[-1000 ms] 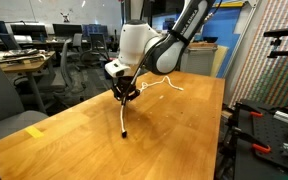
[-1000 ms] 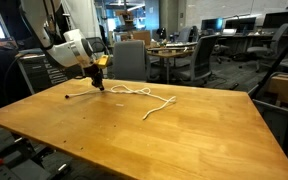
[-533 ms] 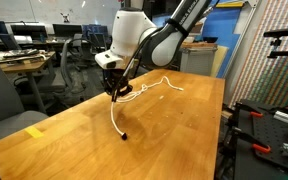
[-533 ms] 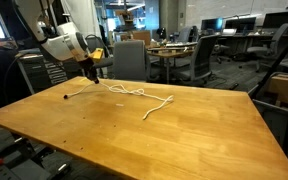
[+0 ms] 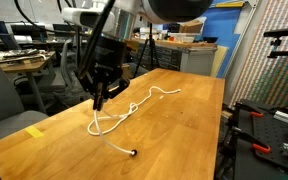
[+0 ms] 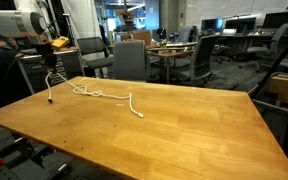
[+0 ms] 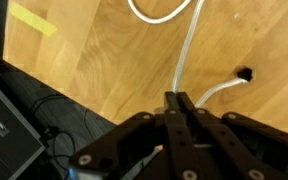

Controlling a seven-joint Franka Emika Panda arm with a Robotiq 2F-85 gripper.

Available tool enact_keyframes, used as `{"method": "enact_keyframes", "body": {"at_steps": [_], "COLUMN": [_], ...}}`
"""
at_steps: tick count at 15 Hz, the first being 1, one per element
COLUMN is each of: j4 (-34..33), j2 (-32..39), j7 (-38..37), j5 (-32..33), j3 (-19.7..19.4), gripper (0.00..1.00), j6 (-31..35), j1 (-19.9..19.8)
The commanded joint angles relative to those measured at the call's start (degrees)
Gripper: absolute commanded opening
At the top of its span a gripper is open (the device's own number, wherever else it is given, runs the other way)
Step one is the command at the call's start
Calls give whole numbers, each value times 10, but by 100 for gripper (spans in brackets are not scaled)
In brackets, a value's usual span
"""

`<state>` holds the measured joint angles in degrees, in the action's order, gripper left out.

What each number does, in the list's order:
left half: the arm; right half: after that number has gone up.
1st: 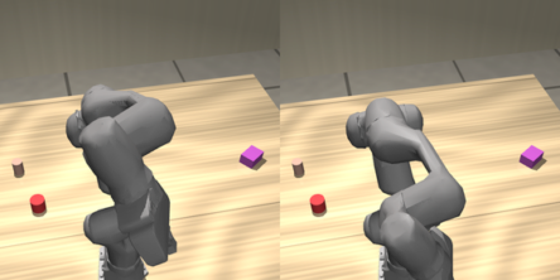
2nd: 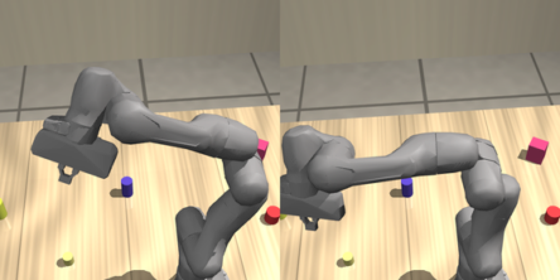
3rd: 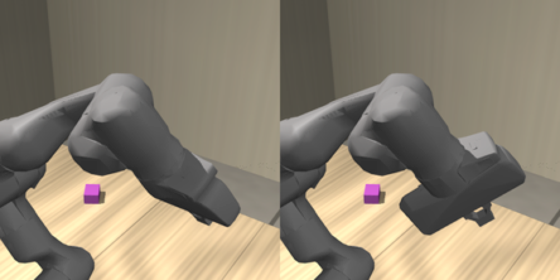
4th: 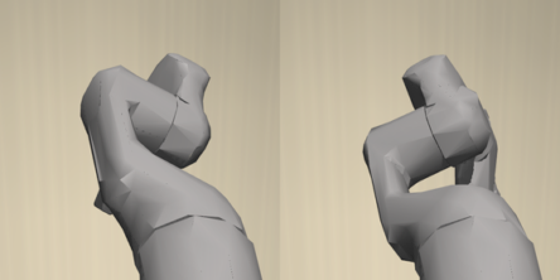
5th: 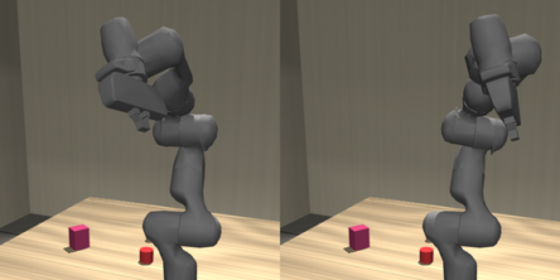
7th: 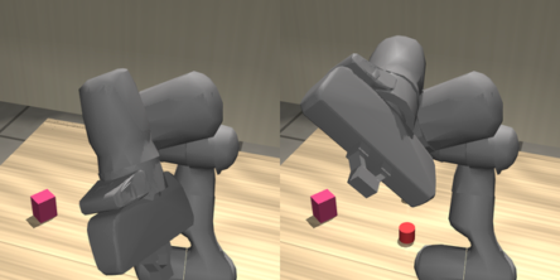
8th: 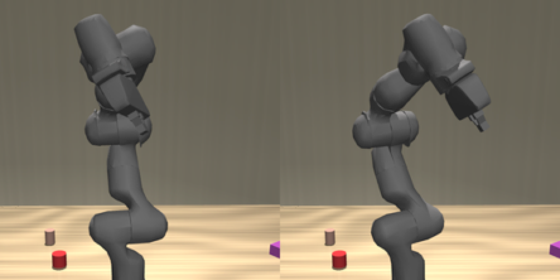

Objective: Make a knot with the cord

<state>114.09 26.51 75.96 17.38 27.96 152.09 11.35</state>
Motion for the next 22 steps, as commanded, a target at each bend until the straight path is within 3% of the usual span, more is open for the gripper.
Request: {"method": "enact_keyframes", "body": {"at_steps": [1, 5, 6, 10, 17, 22], "j4": [5, -26, -33, -92, -212, -286], "j2": [-44, -48, -55, -69, -144, -176], "j7": [7, -22, -13, 31, -56, -159], "j5": [-64, -34, 12, 92, 85, 119], "j3": [13, -40, -68, -119, -168, -203], "gripper": [8, 8, 7, 8, 7, 8], "j6": [-28, 1, 11, -10, -19, -15], "j1": [8, 28, 36, 29, 20, 11]}}
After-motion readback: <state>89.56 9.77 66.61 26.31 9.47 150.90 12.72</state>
